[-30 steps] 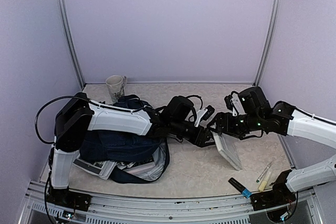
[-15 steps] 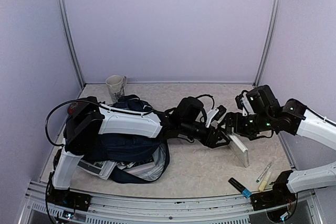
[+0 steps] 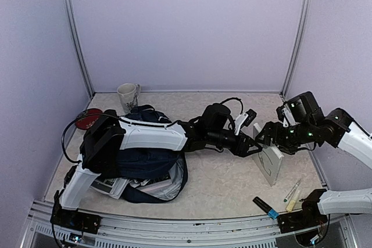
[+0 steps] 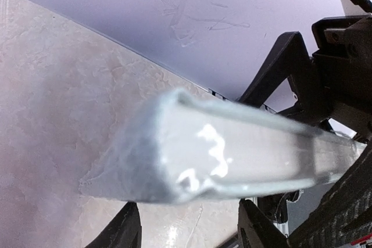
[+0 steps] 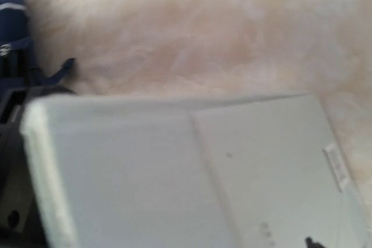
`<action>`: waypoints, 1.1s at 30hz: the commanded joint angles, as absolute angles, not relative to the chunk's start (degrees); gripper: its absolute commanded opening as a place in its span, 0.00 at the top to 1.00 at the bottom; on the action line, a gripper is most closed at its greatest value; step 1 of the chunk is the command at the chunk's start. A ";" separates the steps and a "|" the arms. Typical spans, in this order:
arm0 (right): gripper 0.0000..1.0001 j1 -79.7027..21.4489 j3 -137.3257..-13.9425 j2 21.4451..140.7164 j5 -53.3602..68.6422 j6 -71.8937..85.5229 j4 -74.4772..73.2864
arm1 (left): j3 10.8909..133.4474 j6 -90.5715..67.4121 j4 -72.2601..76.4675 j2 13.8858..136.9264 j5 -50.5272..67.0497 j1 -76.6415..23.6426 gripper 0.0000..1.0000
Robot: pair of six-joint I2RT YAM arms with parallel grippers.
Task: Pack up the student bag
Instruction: Pick up the book from the corner of the board.
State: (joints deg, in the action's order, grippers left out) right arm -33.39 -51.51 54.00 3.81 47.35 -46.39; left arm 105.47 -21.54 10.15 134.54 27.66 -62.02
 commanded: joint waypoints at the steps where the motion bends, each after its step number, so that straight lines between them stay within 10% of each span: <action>1: 0.19 -33.44 -52.39 55.49 2.74 46.74 -56.23 | 110.89 -19.44 12.60 136.45 24.91 -61.17 0.45; 20: 1.00 -33.27 -61.97 61.76 -9.03 42.52 -66.87 | 112.37 -0.85 -15.40 121.45 17.05 -60.62 0.44; 33: 1.00 -33.22 -68.72 67.09 5.01 30.23 -49.53 | 96.90 -6.98 -52.52 85.42 -7.40 -66.34 0.26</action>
